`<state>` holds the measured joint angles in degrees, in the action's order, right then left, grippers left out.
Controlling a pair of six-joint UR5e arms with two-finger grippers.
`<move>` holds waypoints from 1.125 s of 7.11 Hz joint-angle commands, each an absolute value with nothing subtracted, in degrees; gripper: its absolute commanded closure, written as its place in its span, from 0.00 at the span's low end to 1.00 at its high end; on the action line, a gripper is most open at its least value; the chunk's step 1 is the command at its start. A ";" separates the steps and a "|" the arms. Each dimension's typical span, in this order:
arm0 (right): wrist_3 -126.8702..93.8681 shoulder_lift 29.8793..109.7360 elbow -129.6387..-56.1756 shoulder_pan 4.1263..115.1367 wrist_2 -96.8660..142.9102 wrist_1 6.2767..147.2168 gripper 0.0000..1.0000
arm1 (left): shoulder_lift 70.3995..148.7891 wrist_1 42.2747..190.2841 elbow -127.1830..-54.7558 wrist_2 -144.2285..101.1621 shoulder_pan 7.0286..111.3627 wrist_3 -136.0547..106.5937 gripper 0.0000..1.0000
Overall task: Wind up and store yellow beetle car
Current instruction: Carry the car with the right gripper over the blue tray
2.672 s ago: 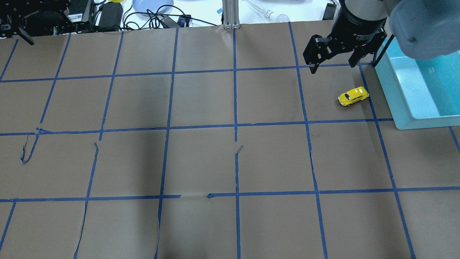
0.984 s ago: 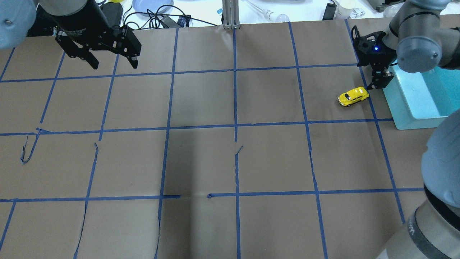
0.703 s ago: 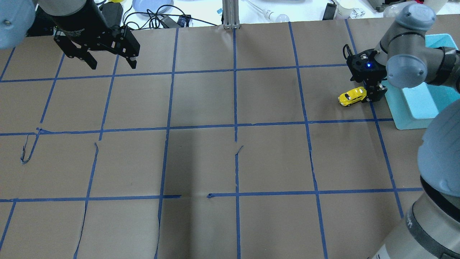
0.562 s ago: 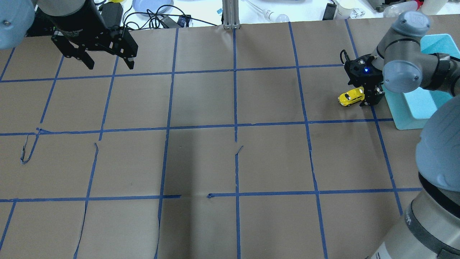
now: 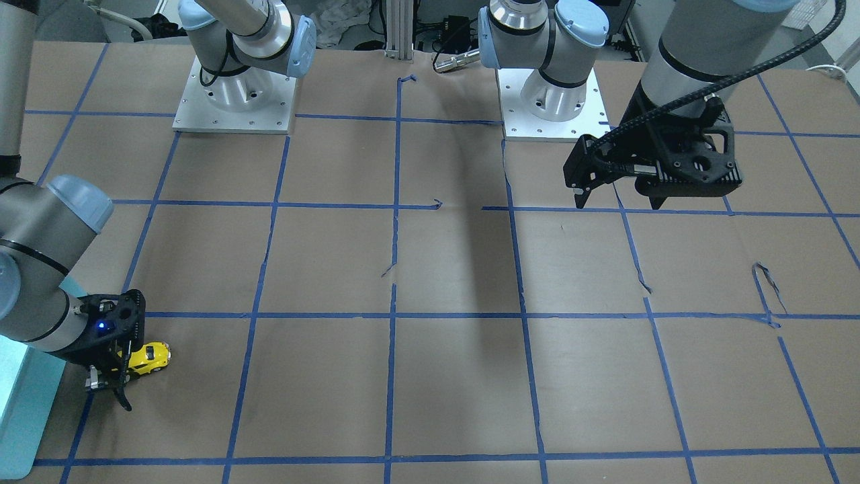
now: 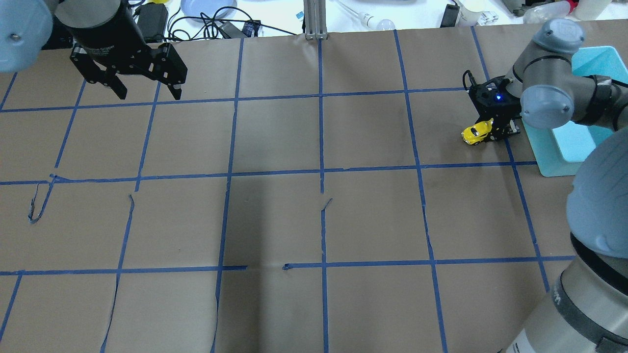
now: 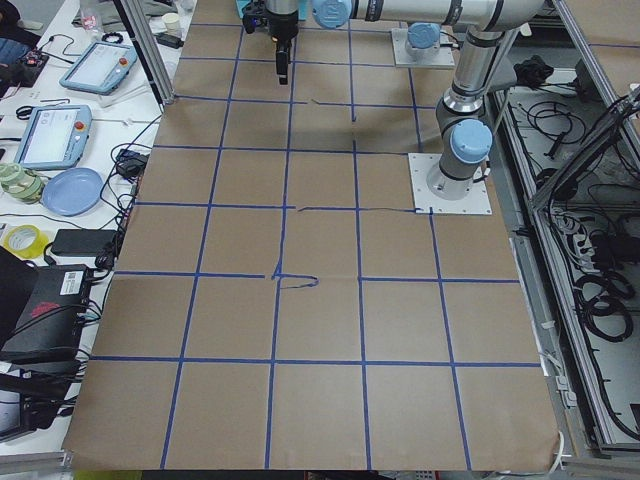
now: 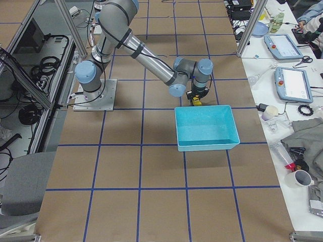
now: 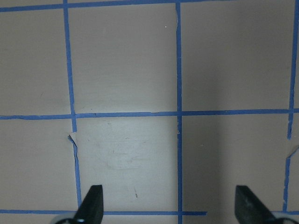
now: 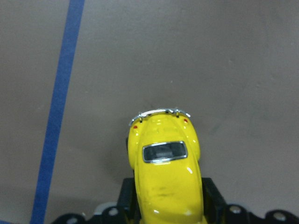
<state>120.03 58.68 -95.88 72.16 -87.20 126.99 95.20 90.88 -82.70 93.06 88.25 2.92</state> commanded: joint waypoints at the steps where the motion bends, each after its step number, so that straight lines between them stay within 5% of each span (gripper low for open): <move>1: 116.99 63.42 -95.02 72.16 -87.10 126.13 0.90 | 95.19 90.88 -82.79 93.08 88.24 3.08 0.00; 3: 114.62 69.07 -87.85 71.38 -86.66 111.78 0.91 | 95.19 90.10 -82.71 93.08 88.16 2.99 0.00; 8: 117.92 59.89 -80.60 56.98 -86.31 111.07 0.83 | 95.36 89.21 -82.79 93.08 88.15 2.99 0.00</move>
